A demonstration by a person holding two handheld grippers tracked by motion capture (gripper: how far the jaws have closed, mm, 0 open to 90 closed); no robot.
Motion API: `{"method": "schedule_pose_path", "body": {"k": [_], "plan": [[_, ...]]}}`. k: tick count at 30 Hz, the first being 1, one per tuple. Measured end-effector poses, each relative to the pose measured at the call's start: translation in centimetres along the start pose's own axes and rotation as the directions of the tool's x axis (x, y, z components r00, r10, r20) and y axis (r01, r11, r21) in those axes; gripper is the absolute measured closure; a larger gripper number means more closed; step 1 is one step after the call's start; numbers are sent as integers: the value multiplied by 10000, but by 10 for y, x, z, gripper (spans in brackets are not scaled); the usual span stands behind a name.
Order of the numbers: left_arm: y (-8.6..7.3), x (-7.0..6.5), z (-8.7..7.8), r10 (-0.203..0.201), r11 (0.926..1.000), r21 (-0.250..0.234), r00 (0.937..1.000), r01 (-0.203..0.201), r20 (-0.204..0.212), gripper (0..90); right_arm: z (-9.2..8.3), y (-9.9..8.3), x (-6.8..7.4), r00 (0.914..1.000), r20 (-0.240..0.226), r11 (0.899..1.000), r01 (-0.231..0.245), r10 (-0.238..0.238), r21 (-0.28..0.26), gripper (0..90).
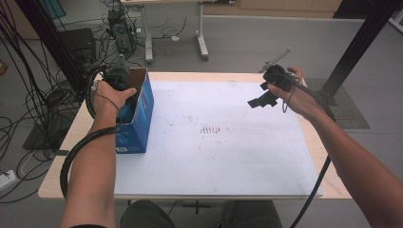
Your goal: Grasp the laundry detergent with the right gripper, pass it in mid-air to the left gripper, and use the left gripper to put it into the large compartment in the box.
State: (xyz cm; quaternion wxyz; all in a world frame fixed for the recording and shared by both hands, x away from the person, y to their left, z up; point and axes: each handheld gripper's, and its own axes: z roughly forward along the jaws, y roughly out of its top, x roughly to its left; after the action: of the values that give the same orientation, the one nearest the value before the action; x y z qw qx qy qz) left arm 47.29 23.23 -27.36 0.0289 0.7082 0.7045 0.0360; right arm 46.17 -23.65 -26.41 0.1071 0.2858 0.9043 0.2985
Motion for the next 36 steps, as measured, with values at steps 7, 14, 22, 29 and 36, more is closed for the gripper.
{"method": "schedule_pose_path", "body": {"k": [7, 14, 22, 29, 36], "plan": [[0, 0, 0, 17, 10000, 17, 10000, -17, -9, 359, 0, -1, 0, 10000, -1, 10000, -16, 16, -6, 55], [0, -1, 0, 31, 10000, 30, 10000, -31, -19, 358, 0, -2, 0, 10000, -19, 10000, -37, 37, -55, 55], [0, -2, 0, 72, 10000, 37, 10000, -72, -26, 359, -1, -1, 0, 10000, -38, 9999, -43, 42, -116, 55], [0, -3, 0, 104, 9999, 50, 9999, -104, -63, 359, -2, -2, 0, 10000, -32, 9999, -62, 62, -114, 55], [0, -3, 0, 140, 9999, 54, 9999, -140, -78, 359, -3, -2, 0, 10000, -38, 9998, -52, 51, -169, 55]]}}
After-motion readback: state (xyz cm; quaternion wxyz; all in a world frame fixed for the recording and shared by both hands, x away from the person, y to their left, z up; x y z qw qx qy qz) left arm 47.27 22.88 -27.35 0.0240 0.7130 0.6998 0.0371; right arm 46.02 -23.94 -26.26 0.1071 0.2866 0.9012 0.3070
